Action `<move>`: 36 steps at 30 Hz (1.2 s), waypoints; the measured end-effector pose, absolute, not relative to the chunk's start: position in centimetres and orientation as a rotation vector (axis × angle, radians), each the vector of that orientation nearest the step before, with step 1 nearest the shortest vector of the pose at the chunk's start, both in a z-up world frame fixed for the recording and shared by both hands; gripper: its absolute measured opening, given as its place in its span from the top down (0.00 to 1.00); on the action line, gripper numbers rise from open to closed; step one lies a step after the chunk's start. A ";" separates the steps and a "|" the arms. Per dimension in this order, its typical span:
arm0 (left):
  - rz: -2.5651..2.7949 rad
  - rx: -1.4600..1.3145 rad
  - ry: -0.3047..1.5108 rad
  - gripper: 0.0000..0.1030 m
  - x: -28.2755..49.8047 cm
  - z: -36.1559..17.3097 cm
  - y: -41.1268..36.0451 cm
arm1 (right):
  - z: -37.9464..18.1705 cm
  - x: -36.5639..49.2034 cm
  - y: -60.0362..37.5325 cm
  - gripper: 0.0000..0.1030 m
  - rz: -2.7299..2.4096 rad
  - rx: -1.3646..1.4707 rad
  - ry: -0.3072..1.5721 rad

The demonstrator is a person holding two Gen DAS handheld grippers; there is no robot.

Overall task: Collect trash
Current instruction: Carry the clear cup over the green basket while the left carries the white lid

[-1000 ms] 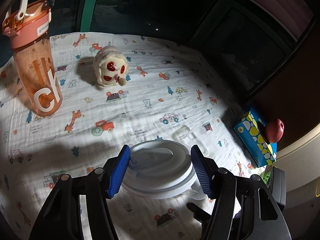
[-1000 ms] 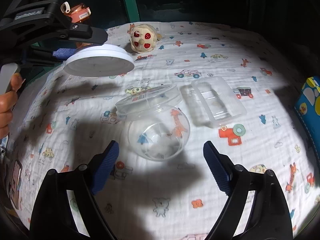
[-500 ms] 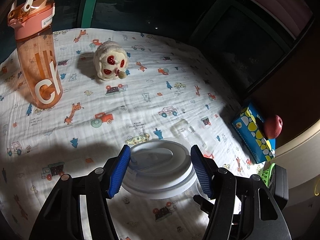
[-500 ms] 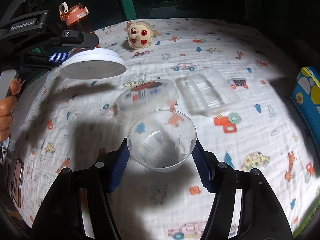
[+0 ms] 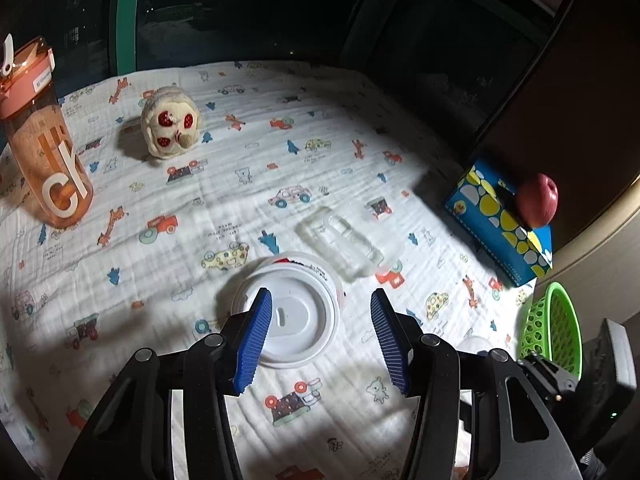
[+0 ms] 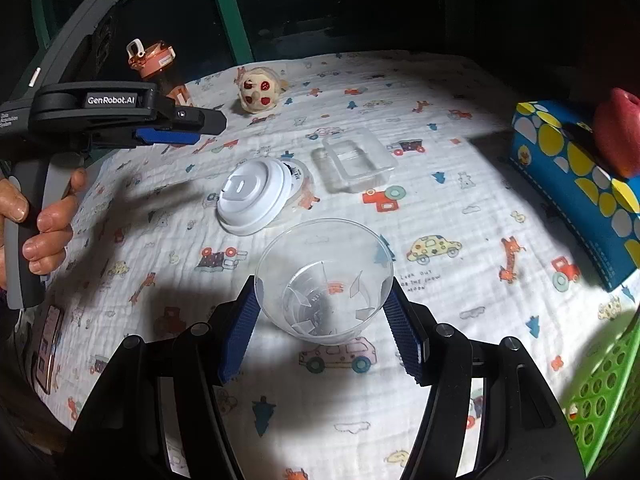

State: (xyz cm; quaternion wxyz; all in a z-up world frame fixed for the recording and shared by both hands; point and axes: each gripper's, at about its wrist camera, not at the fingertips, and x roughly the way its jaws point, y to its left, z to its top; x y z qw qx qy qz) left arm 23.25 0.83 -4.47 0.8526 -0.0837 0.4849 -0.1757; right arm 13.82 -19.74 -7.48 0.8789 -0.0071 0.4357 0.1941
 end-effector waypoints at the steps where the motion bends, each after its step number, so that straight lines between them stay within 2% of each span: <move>1: -0.363 -0.165 1.021 0.47 23.2 -4.7 0.8 | -7.4 13.7 -20.1 0.40 0.400 -0.008 0.908; 3: -0.335 -0.137 1.014 0.26 23.0 -5.2 0.6 | -7.3 13.2 -20.8 0.40 0.391 0.009 0.906; 4: -0.325 -0.132 1.008 0.21 22.9 -5.6 0.5 | -7.2 13.1 -21.1 0.40 0.388 0.014 0.904; 8: -0.313 -0.134 1.028 0.16 23.1 -7.6 0.5 | -7.2 12.6 -21.8 0.40 0.377 0.034 0.902; 13: -0.292 -0.113 1.049 0.13 23.7 -10.0 0.2 | -7.4 12.5 -22.0 0.40 0.373 0.044 0.905; 26: -0.273 -0.055 1.063 0.13 24.9 -13.1 -1.0 | -8.0 13.0 -21.8 0.40 0.373 0.052 0.918; 29: -0.284 -0.065 1.055 0.14 24.9 -13.3 -1.0 | -8.1 12.9 -21.8 0.40 0.371 0.056 0.920; 31: -0.291 -0.055 1.042 0.19 24.7 -13.1 -1.3 | -8.1 12.8 -21.9 0.40 0.370 0.060 0.919; 36: -0.305 -0.054 1.032 0.20 23.7 -12.4 -1.7 | -7.5 12.1 -22.3 0.40 0.364 0.068 0.905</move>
